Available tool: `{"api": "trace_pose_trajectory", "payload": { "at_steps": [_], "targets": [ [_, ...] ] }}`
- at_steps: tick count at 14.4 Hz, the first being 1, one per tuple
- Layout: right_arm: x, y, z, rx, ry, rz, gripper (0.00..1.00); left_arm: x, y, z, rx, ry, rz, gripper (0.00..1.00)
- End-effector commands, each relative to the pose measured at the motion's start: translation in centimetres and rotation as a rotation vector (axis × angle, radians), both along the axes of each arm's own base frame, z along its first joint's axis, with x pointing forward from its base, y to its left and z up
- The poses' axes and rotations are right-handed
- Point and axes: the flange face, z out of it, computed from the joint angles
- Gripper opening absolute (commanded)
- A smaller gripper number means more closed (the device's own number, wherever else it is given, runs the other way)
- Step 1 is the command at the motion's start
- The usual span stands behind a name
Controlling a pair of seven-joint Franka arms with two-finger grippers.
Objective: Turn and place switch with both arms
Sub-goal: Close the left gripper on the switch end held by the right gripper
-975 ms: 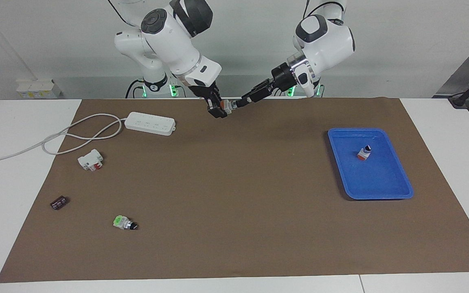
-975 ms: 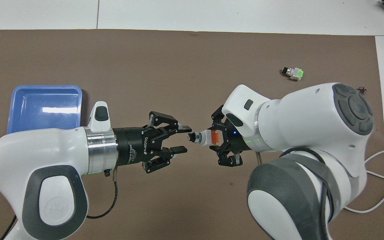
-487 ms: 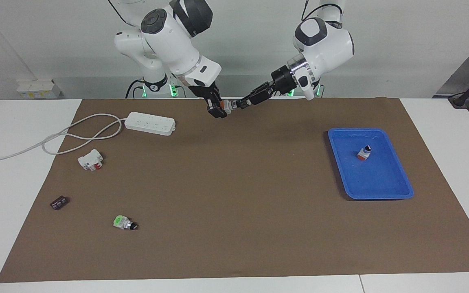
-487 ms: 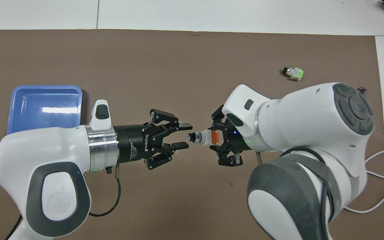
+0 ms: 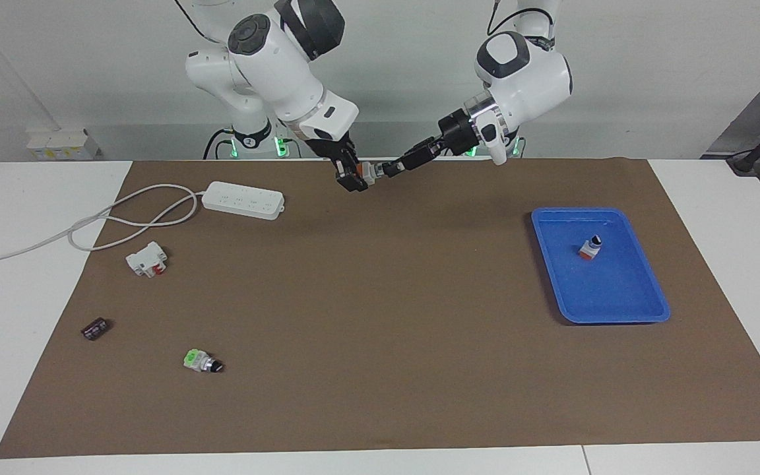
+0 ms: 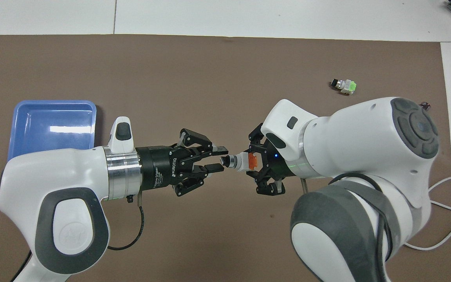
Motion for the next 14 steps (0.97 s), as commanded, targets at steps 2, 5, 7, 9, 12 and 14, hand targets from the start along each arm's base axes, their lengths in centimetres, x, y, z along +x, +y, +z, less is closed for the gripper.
{"api": "trace_pose_trajectory", "payload": {
  "at_steps": [2, 5, 7, 9, 12, 14],
  "targets": [
    [0.3, -0.2, 0.3, 0.018, 0.02, -0.013, 0.0, 0.3, -0.8, 0.4, -0.018, -0.039, -0.013, 0.39],
    [0.2, -0.2, 0.3, 0.016, 0.022, -0.011, 0.0, -0.2, -1.6, 0.4, -0.019, -0.044, -0.032, 0.35],
    [0.3, -0.2, 0.3, 0.016, 0.021, -0.013, 0.0, -0.2, -1.5, 0.4, -0.019, -0.044, -0.031, 0.32],
    [0.3, -0.2, 0.3, 0.018, 0.022, -0.013, 0.0, -0.1, -1.5, 0.4, -0.019, -0.046, -0.032, 0.3],
    [0.3, -0.2, 0.3, 0.018, 0.022, -0.013, 0.0, 0.0, -1.6, 0.5, -0.021, -0.058, -0.037, 0.21],
    [0.3, -0.2, 0.3, 0.017, 0.023, -0.012, 0.0, 0.3, -1.7, 0.2, -0.018, -0.061, -0.038, 0.13]
  ]
}}
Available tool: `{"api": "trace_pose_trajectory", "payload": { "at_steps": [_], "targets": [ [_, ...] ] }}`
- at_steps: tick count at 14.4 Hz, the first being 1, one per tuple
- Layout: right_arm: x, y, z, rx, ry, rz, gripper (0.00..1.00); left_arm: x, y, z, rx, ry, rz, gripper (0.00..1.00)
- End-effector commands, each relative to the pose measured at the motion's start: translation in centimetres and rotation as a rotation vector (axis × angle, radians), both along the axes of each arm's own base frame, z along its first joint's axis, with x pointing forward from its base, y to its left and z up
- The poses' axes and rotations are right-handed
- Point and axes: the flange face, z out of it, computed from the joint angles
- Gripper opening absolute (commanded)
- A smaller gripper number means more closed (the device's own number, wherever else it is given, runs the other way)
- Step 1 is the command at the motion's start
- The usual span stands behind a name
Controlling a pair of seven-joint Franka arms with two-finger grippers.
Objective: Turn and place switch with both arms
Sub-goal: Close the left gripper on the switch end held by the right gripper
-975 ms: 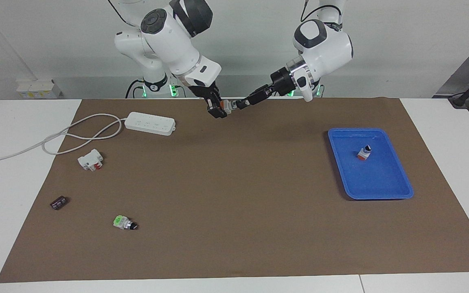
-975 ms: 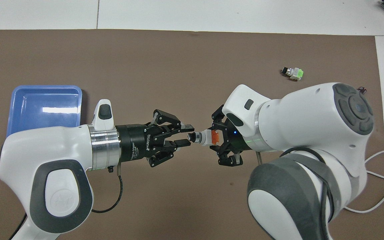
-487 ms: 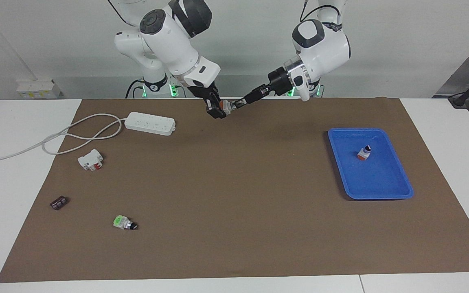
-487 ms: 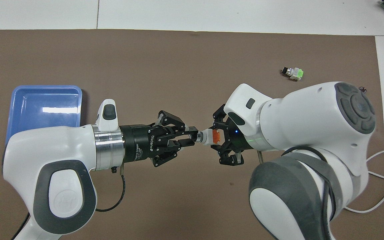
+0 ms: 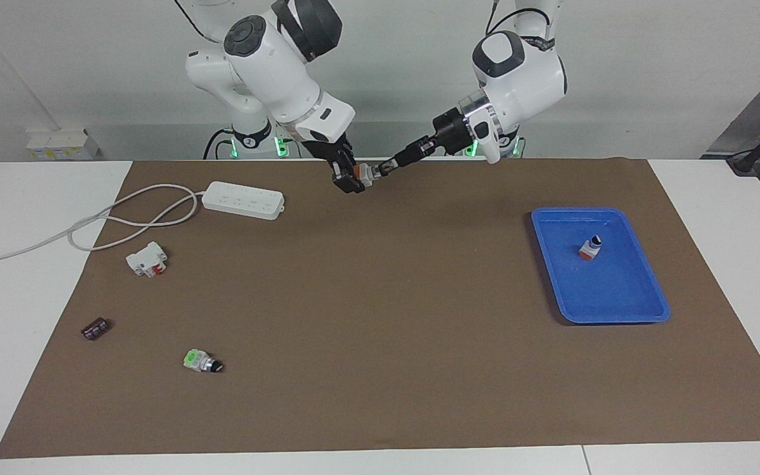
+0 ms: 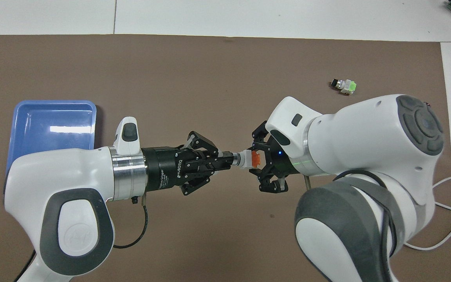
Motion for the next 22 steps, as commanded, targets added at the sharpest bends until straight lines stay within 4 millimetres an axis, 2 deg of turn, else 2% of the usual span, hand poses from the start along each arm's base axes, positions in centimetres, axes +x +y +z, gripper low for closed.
{"api": "trace_pose_trajectory", "payload": {
  "at_steps": [1, 5, 12, 16, 22],
  "targets": [
    [-0.11, 0.41, 0.43, 0.019, 0.02, 0.0, 0.0, 0.74, -0.81, -0.09, -0.015, -0.021, 0.0, 0.11],
    [-0.11, 0.41, 0.43, 0.017, 0.019, 0.0, 0.0, 0.95, -1.0, -0.59, -0.011, -0.035, -0.009, 0.0],
    [-0.11, 0.41, 0.43, 0.019, 0.02, -0.002, 0.0, 1.05, -0.97, -0.63, -0.011, -0.047, -0.003, 0.0],
    [-0.11, 0.41, 0.43, 0.019, 0.02, -0.002, 0.0, 1.01, -1.09, -0.48, -0.004, -0.135, -0.055, 0.0],
    [-0.11, 0.41, 0.43, 0.019, 0.02, -0.002, 0.0, 1.07, -1.18, -0.26, 0.018, -0.359, -0.179, 0.0]
  ]
}}
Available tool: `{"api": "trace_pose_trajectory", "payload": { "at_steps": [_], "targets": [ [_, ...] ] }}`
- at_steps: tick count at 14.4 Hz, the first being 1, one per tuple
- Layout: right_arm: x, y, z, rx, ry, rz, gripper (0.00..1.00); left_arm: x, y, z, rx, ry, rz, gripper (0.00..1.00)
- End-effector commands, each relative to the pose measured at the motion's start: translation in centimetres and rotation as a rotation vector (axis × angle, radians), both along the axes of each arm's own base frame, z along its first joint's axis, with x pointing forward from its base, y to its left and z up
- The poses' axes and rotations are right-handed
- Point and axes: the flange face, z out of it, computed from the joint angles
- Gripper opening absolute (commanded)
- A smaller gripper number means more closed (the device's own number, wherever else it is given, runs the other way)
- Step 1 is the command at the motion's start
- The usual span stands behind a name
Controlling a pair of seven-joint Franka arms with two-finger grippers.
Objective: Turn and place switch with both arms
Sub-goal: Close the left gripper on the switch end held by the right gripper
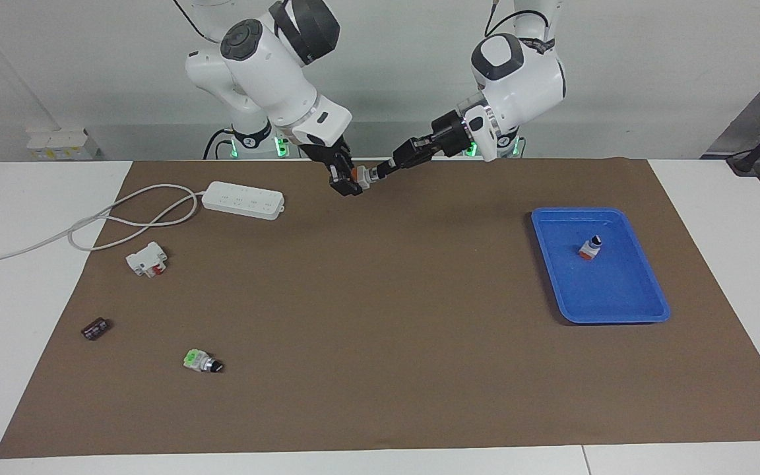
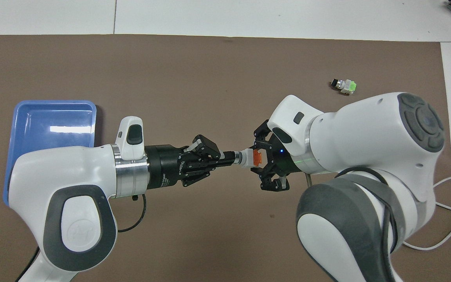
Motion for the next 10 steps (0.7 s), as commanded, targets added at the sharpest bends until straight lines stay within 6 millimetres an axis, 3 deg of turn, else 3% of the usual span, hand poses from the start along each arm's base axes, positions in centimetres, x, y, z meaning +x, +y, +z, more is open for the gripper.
{"api": "trace_pose_trajectory", "payload": {
  "at_steps": [1, 10],
  "targets": [
    [-0.4, 0.8, 0.7, 0.019, 0.015, 0.005, 0.0, 0.8, -0.9, 0.1, -0.002, -0.118, -0.045, 0.0],
    [-0.3, 0.7, 0.7, 0.02, 0.013, 0.001, 0.0, 1.1, -3.5, 2.2, 0.0, -0.472, -0.276, 0.0]
  ]
}}
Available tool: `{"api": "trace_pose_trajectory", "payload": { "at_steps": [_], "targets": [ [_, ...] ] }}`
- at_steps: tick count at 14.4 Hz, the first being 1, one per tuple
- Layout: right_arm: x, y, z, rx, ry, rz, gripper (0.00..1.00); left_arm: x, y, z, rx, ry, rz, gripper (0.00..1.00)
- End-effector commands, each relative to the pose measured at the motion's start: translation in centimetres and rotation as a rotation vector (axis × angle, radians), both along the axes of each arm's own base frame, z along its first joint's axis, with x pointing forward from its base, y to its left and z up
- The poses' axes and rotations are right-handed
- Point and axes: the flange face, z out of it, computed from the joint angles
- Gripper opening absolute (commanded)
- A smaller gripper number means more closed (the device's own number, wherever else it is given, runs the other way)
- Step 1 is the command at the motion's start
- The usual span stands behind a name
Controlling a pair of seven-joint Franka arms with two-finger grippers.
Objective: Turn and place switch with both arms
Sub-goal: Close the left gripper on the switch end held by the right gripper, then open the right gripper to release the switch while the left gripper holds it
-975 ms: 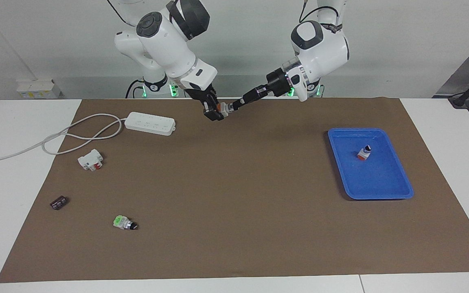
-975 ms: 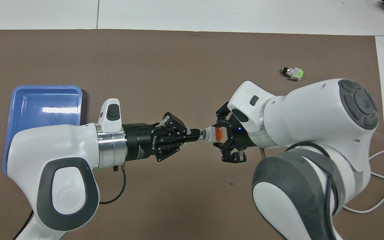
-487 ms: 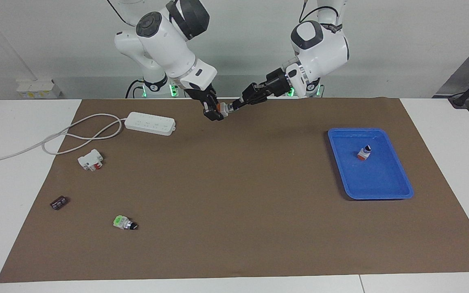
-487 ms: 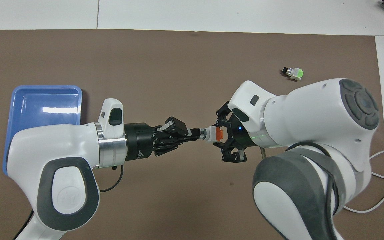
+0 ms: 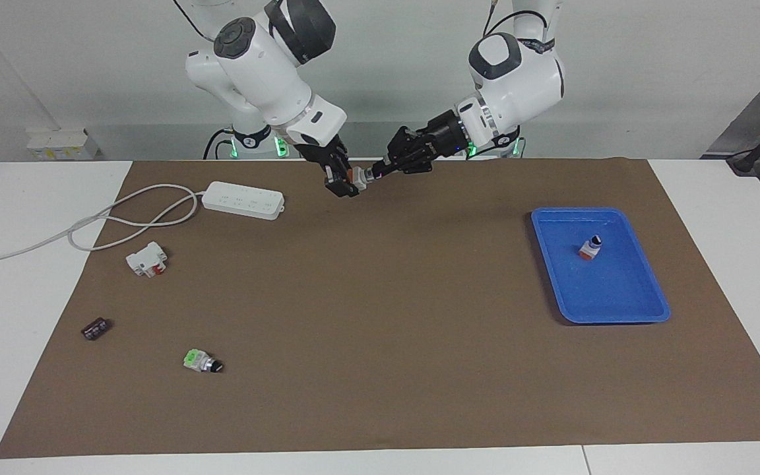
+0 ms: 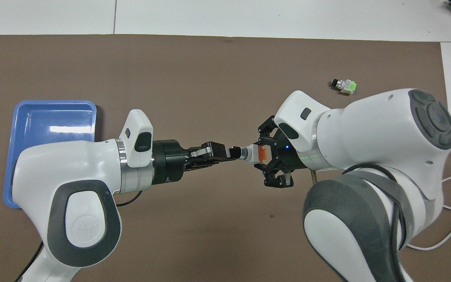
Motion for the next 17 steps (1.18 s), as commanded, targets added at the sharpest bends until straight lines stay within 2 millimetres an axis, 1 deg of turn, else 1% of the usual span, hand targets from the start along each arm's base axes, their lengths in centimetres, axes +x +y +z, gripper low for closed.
{"api": "trace_pose_trajectory", "payload": {
  "at_steps": [1, 3, 5, 6, 9, 10, 11, 12, 15, 16, 17],
  "targets": [
    [-0.9, 1.6, 0.2, 0.016, 0.023, 0.02, 0.0, 0.2, -2.5, 1.5, -0.017, -0.128, -0.102, 0.0],
    [-0.9, 1.6, 0.2, 0.016, 0.024, 0.019, 0.0, 0.1, -2.8, 1.8, -0.011, -0.208, -0.172, 0.0],
    [-0.9, 1.6, 0.2, 0.015, 0.023, 0.019, 0.0, 0.4, -2.4, 2.8, -0.002, -0.257, -0.211, 0.0],
    [-0.9, 1.6, 0.2, 0.015, 0.022, 0.017, 0.0, 0.5, -2.3, 3.0, 0.026, -0.297, -0.26, 0.0],
    [-0.8, 1.7, 0.3, 0.016, 0.027, -0.001, 0.0, 1.4, -0.3, 3.5, 0.036, -0.375, -0.331, 0.0],
    [-0.8, 1.7, 0.3, 0.016, 0.027, -0.001, 0.0, 1.9, 0.4, 4.1, 0.047, -0.396, -0.349, 0.0],
    [-0.8, 1.7, 0.3, 0.016, 0.027, -0.001, 0.0, 2.8, 1.6, 4.6, 0.069, -0.41, -0.353, 0.0],
    [-0.8, 1.7, 0.3, 0.016, 0.027, -0.001, 0.0, 3.5, 2.4, 4.5, 0.086, -0.41, -0.354, 0.0],
    [-0.8, 1.7, 0.3, 0.013, 0.026, 0.0, 0.0, 3.8, 3.1, 4.2, 0.107, -0.465, -0.391, 0.0],
    [-0.8, 1.6, 0.2, 0.011, 0.025, -0.001, 0.0, 4.2, 3.9, 4.1, 0.107, -0.477, -0.4, 0.0],
    [-0.8, 1.6, 0.2, 0.009, 0.025, -0.002, 0.0, 4.6, 5.1, 4.0, 0.106, -0.475, -0.403, 0.0]
  ]
}}
